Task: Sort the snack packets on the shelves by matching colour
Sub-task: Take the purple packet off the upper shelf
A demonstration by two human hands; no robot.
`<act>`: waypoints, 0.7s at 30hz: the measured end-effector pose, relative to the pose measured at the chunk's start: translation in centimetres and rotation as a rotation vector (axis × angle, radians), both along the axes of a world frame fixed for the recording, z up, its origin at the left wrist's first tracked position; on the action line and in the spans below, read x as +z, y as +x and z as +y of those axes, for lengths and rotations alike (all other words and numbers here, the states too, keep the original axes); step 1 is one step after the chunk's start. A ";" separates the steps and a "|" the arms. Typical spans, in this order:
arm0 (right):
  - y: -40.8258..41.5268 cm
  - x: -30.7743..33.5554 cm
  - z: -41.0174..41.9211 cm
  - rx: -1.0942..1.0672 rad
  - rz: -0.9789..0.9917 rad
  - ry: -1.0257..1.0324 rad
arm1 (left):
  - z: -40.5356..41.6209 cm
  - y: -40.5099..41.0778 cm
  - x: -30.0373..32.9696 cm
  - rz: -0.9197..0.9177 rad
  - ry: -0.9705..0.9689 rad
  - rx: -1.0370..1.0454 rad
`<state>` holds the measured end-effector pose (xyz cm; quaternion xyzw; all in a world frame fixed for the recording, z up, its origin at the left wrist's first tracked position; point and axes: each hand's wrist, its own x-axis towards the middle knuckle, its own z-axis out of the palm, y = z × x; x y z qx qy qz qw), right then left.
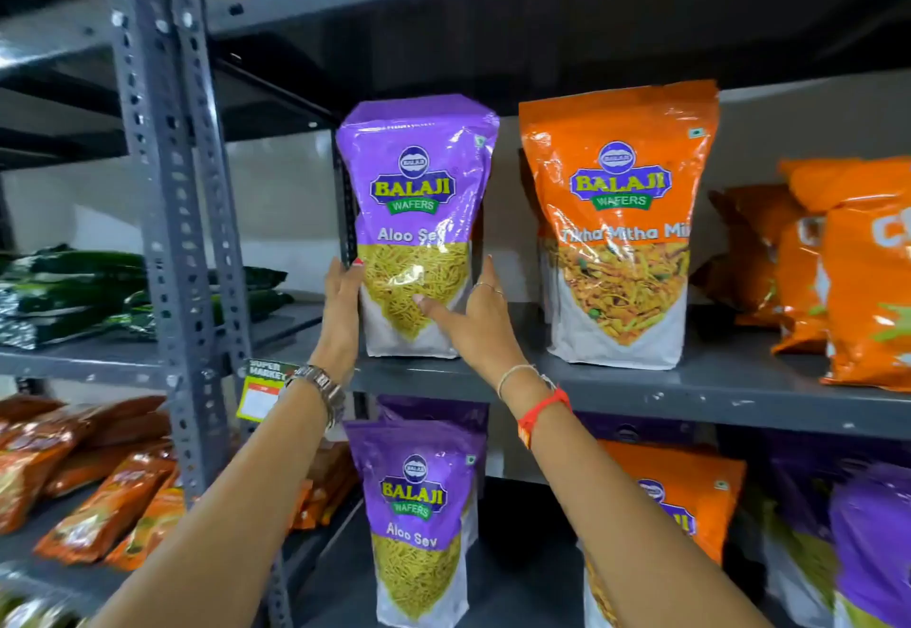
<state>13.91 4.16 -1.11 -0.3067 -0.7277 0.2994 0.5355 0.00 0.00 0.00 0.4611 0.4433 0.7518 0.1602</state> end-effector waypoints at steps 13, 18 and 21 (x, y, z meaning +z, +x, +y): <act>-1.1 0.8 0.9 0.027 0.005 -0.060 | 0.7 -2.4 0.2 -0.034 -0.143 -0.270; 0.3 0.6 -0.9 0.043 0.038 -0.023 | -1.7 -1.2 0.3 -0.055 -0.122 -0.278; 1.9 0.1 -2.5 0.059 0.092 0.015 | -4.0 -0.1 0.2 -0.064 -0.108 -0.286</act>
